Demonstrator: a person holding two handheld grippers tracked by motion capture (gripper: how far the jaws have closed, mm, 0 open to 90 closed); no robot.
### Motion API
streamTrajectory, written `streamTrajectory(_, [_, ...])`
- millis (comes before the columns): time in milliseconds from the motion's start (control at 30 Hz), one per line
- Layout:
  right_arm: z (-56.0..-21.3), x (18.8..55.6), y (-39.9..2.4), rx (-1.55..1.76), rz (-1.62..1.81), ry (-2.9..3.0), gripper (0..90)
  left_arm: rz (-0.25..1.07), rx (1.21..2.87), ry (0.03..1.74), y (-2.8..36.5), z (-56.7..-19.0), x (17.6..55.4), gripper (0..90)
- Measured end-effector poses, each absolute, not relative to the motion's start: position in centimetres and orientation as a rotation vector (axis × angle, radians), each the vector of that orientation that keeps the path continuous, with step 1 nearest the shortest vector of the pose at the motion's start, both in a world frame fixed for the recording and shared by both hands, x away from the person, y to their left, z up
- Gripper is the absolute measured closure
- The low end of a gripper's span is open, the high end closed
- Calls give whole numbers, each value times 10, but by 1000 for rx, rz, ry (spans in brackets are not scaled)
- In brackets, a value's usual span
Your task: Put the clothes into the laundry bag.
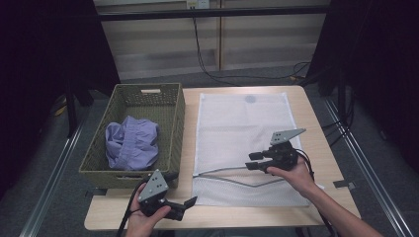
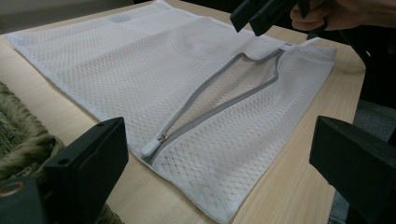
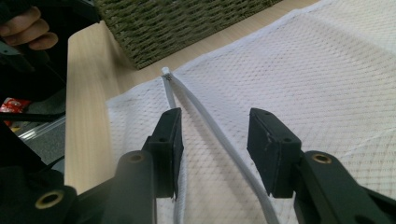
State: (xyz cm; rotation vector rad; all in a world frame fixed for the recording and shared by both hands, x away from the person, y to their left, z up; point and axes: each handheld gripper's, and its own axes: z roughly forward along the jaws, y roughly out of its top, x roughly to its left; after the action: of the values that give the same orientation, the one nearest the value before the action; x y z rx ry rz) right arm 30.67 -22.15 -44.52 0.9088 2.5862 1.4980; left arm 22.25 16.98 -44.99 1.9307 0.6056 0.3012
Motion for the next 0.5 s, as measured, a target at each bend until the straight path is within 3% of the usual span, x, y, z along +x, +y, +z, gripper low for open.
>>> streamTrajectory(500, [-480,318,-221,953,1432,2604,512,287,1920,587,170,-450,221,44])
